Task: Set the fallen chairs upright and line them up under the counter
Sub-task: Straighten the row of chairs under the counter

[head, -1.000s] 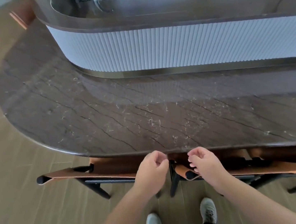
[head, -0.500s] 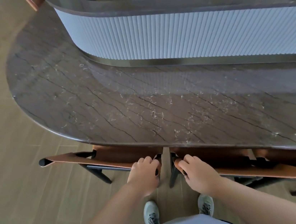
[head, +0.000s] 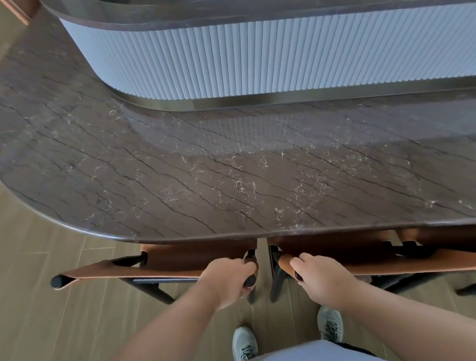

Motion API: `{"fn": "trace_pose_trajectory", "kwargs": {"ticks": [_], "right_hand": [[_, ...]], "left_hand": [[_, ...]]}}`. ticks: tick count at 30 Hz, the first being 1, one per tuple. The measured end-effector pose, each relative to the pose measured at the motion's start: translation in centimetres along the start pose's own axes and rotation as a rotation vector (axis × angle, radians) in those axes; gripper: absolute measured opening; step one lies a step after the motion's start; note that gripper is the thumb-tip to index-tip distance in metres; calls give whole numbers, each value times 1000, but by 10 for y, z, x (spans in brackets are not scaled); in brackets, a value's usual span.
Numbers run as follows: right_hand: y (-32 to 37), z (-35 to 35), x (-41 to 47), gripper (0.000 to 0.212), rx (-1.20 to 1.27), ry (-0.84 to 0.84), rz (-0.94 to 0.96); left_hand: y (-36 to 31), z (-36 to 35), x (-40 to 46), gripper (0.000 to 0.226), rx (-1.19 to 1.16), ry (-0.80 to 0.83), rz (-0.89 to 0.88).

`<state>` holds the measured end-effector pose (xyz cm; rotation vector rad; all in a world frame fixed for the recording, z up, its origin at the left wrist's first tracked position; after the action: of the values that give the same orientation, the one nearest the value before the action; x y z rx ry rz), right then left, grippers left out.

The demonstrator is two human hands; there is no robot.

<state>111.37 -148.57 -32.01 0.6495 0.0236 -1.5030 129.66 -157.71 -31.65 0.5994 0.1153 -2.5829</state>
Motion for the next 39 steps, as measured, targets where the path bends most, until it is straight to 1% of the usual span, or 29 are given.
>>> {"fn": "trace_pose_trajectory", "kwargs": {"ticks": [3, 8, 12, 22, 31, 39], "right_hand": [[1, 2, 0, 21, -10, 15, -14], [2, 5, 0, 25, 2, 18, -32], [3, 6, 0, 22, 5, 17, -24], [1, 3, 2, 19, -1, 2, -10], [-2, 2, 2, 25, 13, -4, 12], [4, 6, -1, 24, 33, -40, 12]], "left_hand": [[1, 2, 4, 31, 24, 34, -36], [2, -1, 7, 30, 19, 24, -46], [4, -3, 9, 28, 23, 18, -50], [-2, 0, 13, 24, 1, 32, -5], [-6, 2, 16, 23, 1, 44, 16], [-9, 3, 13, 24, -5, 26, 63]]}}
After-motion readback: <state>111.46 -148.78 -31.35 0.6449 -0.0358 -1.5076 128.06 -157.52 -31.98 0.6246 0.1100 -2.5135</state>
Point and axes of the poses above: each hand's wrist, its own x-axis towards the middle knuckle, its own z-axis out of the back of the hand, y = z × x, the point moved 4 cm from there along x, towards the middle knuckle, and after that the axes turned 14 degrees about x, right-handed, at the moved point
